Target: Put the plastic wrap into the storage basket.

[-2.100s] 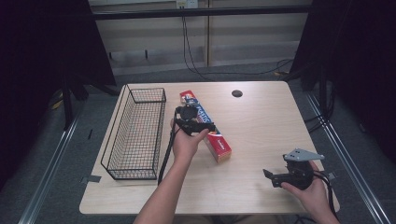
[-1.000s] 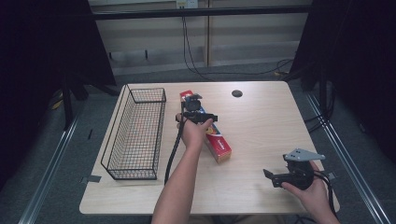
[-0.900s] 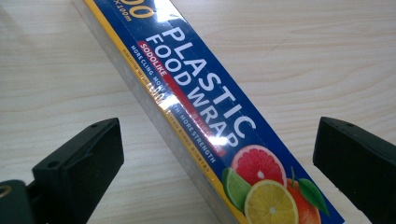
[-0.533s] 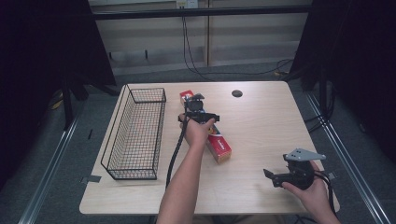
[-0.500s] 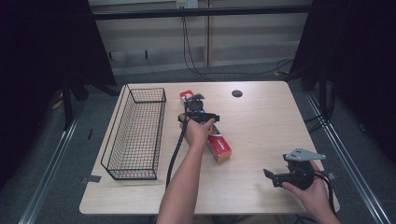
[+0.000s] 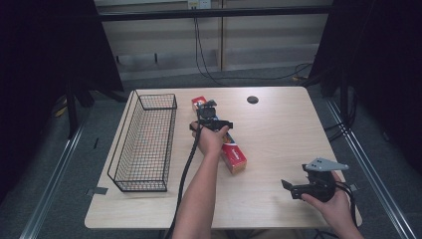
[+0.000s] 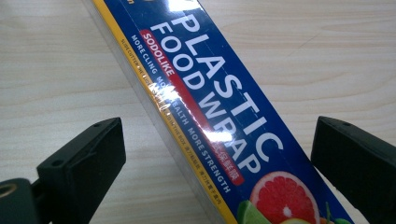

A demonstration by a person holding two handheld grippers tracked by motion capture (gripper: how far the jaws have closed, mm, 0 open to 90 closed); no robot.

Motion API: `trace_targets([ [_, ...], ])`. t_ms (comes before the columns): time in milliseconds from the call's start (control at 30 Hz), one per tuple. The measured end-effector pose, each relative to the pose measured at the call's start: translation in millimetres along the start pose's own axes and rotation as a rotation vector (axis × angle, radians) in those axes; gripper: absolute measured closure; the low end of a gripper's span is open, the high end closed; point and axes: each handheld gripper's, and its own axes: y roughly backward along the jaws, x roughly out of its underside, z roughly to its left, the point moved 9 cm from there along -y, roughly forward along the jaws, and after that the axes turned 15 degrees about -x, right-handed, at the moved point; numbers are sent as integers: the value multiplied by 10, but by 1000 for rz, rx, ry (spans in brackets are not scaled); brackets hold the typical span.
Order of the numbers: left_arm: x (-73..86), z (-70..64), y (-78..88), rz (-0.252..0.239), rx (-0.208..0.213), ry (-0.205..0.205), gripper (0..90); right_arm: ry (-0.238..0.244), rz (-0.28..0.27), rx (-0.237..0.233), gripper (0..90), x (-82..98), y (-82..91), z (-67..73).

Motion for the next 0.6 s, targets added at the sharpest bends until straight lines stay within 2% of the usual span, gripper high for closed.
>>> trace_targets([
  [133, -1, 9, -10, 4, 2, -1, 34, 0, 2, -3, 48, 1, -3, 4],
  [167, -14, 13, -23, -1, 2, 13, 34, -2, 1, -4, 49, 1, -4, 5],
  [600, -8, -10, -66, 12, -7, 11, 57, -6, -2, -5, 51, -3, 2, 7],
])
